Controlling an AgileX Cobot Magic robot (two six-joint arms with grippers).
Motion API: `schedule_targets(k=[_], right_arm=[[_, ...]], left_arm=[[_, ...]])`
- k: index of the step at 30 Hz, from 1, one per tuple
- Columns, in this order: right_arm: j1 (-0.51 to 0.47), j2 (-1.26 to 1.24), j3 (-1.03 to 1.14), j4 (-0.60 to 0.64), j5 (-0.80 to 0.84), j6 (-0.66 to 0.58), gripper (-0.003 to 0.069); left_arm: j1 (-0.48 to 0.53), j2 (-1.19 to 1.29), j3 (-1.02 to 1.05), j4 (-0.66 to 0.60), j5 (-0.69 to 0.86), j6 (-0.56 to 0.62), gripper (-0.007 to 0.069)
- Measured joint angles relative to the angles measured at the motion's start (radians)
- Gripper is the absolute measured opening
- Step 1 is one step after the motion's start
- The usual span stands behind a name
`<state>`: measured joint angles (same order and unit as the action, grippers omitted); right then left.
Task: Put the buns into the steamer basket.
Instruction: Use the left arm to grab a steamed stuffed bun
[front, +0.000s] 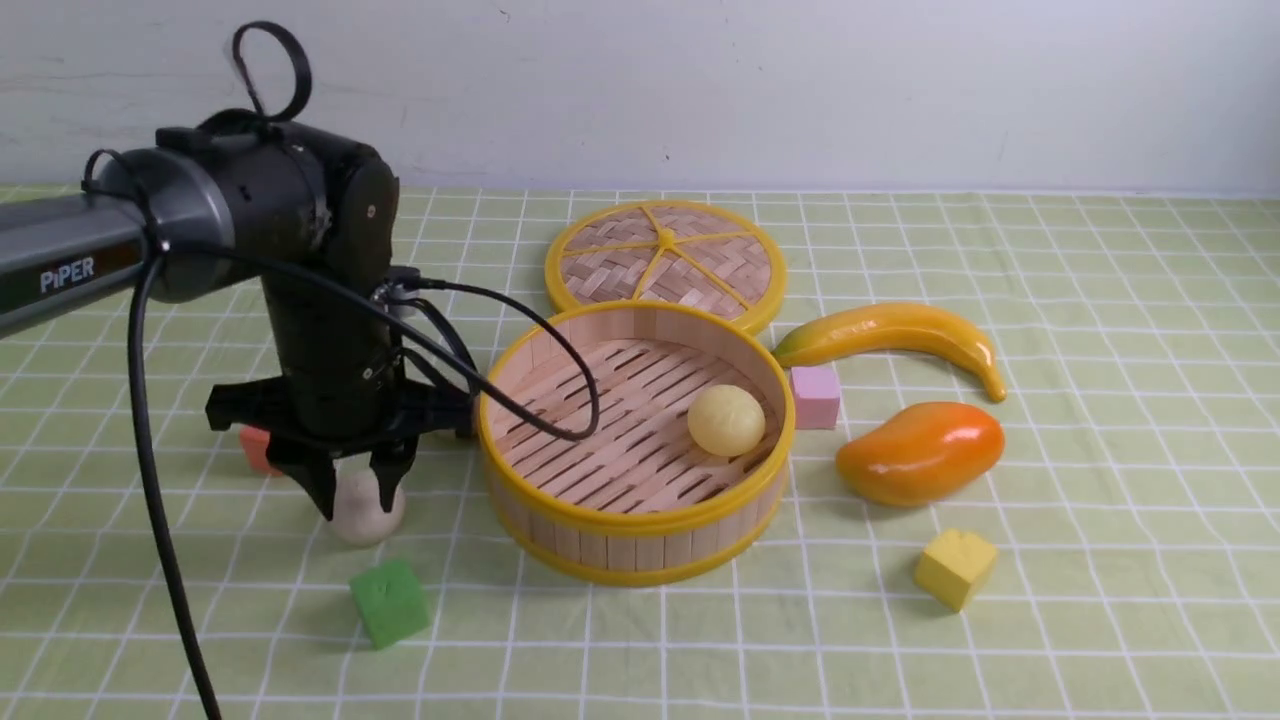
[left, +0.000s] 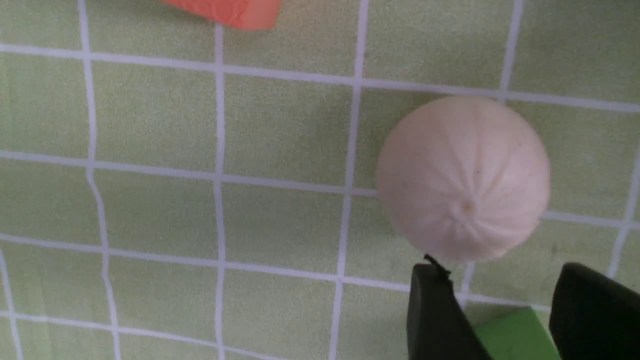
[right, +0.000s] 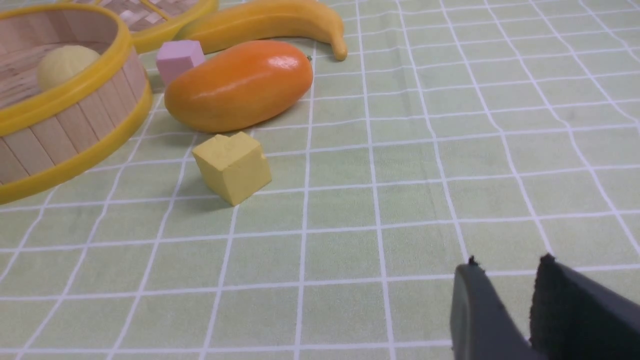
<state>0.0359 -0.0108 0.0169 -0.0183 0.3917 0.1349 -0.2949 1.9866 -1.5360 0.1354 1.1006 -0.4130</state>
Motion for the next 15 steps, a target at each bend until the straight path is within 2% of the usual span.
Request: schedule_targets(k=[11,14,15], right_arm=[[0.0,0.0,0.0,0.0,0.0,0.0,0.0197],[0.0,0.0,0.0,0.0,0.0,0.0,0.0201],[0.0,0.0,0.0,0.0,0.0,0.0,0.0204]], left_arm=[[0.008,-0.021,0.0,0.044,-0.019,-0.015,0.0321],[0.024,-0.042,0.0,0.016,-0.033,-0.02,0.0321],[0.047,-0.049,0.0,-0.032,-0.037,-0.01,0.0321]])
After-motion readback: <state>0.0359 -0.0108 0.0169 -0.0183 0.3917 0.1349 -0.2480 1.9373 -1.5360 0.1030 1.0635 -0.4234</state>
